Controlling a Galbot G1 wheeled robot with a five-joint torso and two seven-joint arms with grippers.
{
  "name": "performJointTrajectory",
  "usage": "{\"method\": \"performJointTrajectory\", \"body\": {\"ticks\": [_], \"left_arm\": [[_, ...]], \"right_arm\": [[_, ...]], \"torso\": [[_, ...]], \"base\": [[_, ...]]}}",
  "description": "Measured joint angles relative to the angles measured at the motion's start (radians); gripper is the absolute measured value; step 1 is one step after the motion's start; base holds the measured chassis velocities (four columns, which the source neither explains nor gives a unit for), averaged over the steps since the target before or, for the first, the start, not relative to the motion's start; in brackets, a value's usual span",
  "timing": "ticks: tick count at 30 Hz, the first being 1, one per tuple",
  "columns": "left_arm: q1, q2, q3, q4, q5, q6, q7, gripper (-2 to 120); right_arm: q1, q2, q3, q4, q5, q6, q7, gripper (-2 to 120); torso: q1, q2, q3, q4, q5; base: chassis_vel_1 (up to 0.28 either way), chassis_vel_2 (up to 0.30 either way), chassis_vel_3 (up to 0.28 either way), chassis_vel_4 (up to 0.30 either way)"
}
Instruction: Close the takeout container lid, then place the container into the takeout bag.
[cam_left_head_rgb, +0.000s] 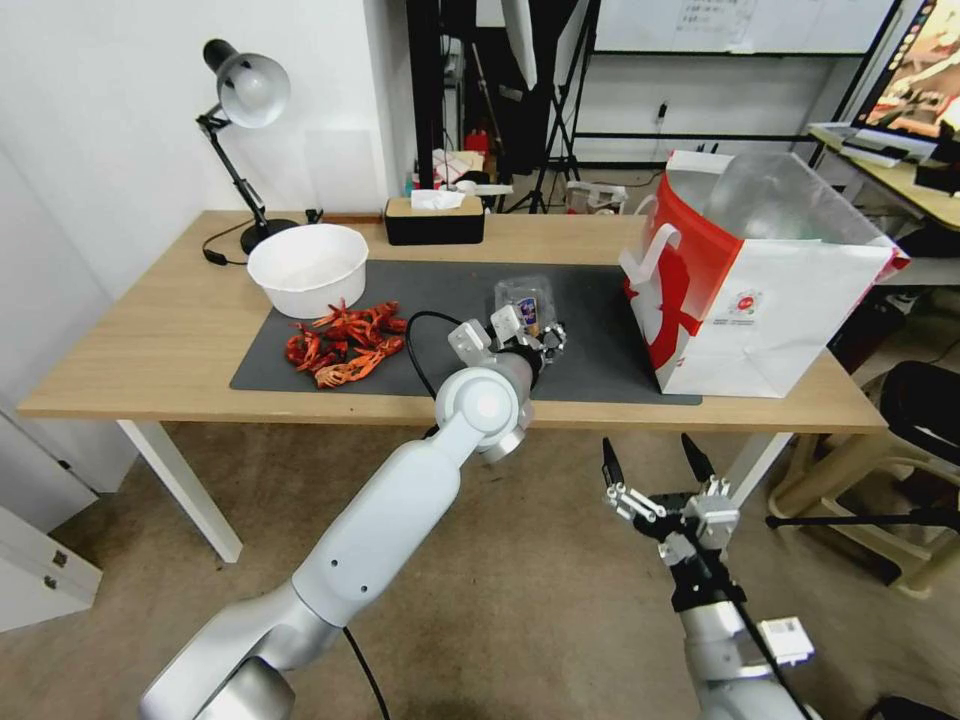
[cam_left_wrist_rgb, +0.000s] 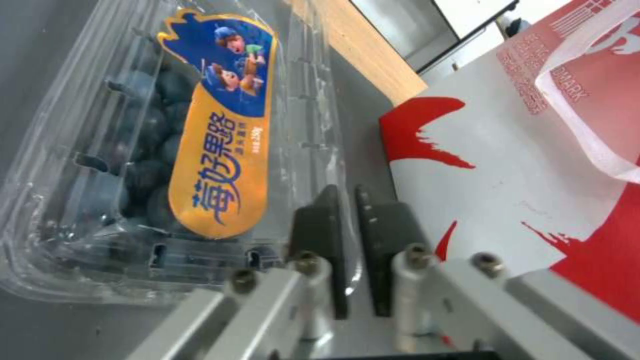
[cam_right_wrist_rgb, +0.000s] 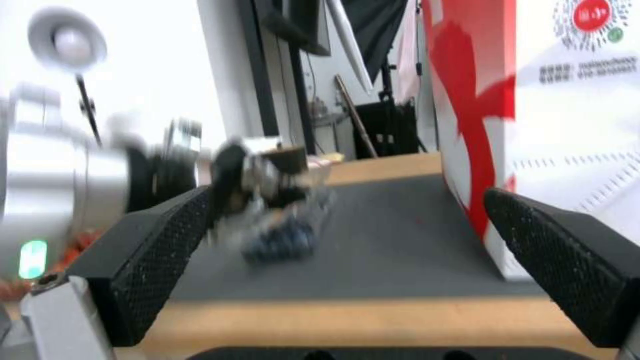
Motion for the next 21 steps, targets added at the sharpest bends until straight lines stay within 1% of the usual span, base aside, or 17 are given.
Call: {"method": "performJointTrajectory", "body": {"ticks": [1,3,4,7,8,10,11,12,13,14,15,16,19,21], "left_arm": [[0.001,0.001,-0.001,0.0,0.0,0.0,0.0,0],[0.002,0.001,-0.002,0.001,0.0,-0.001,-0.002,0],[0.002,0.001,-0.002,0.001,0.0,-0.001,-0.002,0],[0.009,0.003,-0.002,0.001,0.0,-0.001,-0.004,0],[0.009,0.003,-0.002,0.001,0.0,-0.001,-0.004,0],[0.013,0.008,-0.002,-0.002,0.0,-0.001,-0.004,0],[0.013,0.008,-0.002,-0.002,0.0,-0.001,-0.004,0],[0.014,0.011,-0.003,-0.003,0.0,-0.001,-0.005,0],[0.014,0.011,-0.003,-0.003,0.0,-0.001,-0.005,0],[0.016,0.015,-0.006,-0.006,0.0,-0.002,-0.004,0],[0.018,0.017,-0.009,-0.008,0.0,-0.002,-0.004,0],[0.018,0.017,-0.009,-0.008,0.0,-0.002,-0.004,0],[0.025,0.027,-0.014,-0.014,0.0,-0.002,0.001,0],[0.029,0.031,-0.014,-0.018,0.001,-0.002,0.002,0]], "right_arm": [[0.031,-0.015,0.003,0.011,0.074,-0.03,0.006,100],[0.082,-0.039,0.006,0.032,0.209,-0.084,0.034,100],[0.082,-0.039,0.006,0.032,0.209,-0.084,0.034,100],[0.163,-0.081,0.014,0.062,0.464,-0.17,0.094,100],[0.163,-0.081,0.014,0.062,0.464,-0.17,0.094,100],[0.209,-0.105,0.016,0.075,0.638,-0.226,0.143,100],[0.209,-0.105,0.016,0.075,0.638,-0.226,0.143,100],[0.227,-0.112,0.016,0.078,0.701,-0.247,0.163,100],[0.229,-0.113,0.016,0.078,0.707,-0.249,0.165,100],[0.269,-0.123,0.016,0.078,0.814,-0.294,0.204,100],[0.293,-0.128,0.016,0.07,0.866,-0.32,0.223,100],[0.293,-0.128,0.016,0.07,0.866,-0.32,0.223,100],[0.362,-0.137,0.007,0.037,0.956,-0.376,0.255,100],[0.391,-0.138,-0.002,0.019,0.977,-0.39,0.266,100]], "torso": [[0.0,0.0,0.0,0.0001,0.0001],[0.0,0.0,0.0,0.0002,0.0001],[0.0,0.0,0.0,0.0002,0.0001],[0.0,0.0,0.0,0.0002,0.0],[0.0,0.0,0.0,0.0002,0.0],[0.0,0.0,0.0,0.0001,0.0],[0.0,0.0,0.0,0.0001,0.0],[0.0,0.0,0.0,0.0,0.0001],[0.0,0.0,0.0,0.0,0.0001],[0.0,0.0,0.0,0.0,0.0],[0.0,0.0,0.0,0.0,-0.0001],[0.0,0.0,0.0,0.0,-0.0001],[0.0,0.0,0.0,0.0001,0.0],[0.0,0.0,0.0,0.0003,0.0001]], "base": [[0.0,0.0,0.0,0.0],[0.0,0.0,0.0,0.0],[0.0,0.0,0.0,0.0],[0.0,0.0,0.0,0.0],[0.0,0.0,0.0,0.0],[0.0,0.0,0.0,0.0],[0.0,0.0,0.0,0.0],[0.0,0.0,0.0,0.0],[0.0,0.0,0.0,0.0],[0.0,0.0,0.0,0.0],[0.0,0.0,0.0,0.0],[0.0,0.0,0.0,0.0],[0.0,0.0,0.0,0.0],[0.0,0.0,0.0,0.0]]}}
